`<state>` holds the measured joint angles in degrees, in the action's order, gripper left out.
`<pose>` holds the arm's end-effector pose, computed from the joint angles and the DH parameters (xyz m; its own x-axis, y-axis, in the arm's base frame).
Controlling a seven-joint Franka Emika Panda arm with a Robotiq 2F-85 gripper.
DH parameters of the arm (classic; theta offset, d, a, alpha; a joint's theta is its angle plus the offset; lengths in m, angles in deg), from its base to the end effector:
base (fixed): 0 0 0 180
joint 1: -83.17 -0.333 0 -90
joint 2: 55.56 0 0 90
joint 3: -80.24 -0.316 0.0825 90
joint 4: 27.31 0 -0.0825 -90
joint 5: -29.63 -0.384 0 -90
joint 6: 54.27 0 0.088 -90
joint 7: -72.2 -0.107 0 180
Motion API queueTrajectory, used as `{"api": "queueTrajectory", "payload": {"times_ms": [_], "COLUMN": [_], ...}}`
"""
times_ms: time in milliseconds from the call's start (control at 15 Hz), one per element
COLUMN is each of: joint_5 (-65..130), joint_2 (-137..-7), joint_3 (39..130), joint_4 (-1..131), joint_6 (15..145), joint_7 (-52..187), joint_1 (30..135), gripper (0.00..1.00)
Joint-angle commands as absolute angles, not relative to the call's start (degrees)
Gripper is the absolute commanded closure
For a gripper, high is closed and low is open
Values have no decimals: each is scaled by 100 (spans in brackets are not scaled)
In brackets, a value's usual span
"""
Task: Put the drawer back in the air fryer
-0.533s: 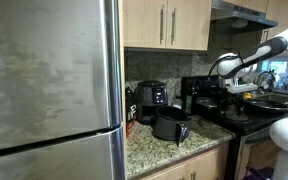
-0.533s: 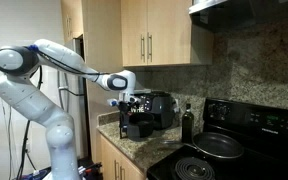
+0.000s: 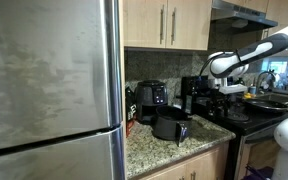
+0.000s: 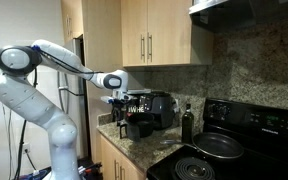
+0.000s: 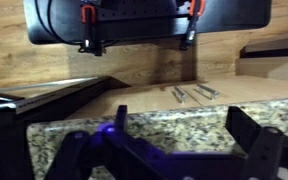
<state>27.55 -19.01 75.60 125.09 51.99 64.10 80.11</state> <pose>0.3256 0.0459 0.4219 0.9856 -0.0427 -0.1638 -0.0368 -0.9986 0.0390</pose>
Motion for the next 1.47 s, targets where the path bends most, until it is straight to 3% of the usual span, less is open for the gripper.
{"api": "queueTrajectory", "payload": {"times_ms": [0, 67, 333, 733, 800, 1133, 1400], "joint_5": [1932, 2228, 2249, 856, 780, 1014, 735], "joint_2": [-993, -1615, -1615, -1447, -1889, -1662, -2026], "joint_3": [7548, 7417, 7304, 7472, 7470, 7423, 7337], "joint_4": [12825, 12521, 12606, 13774, 13302, 13344, 13317], "joint_6": [5193, 5179, 5290, 6979, 7049, 6743, 7318], "joint_7": [6763, 6489, 6356, 6433, 6386, 6390, 6565], "joint_1": [7401, 7627, 7616, 7326, 7355, 7413, 7167], "gripper": [0, 0, 0, 0, 0, 0, 0]}}
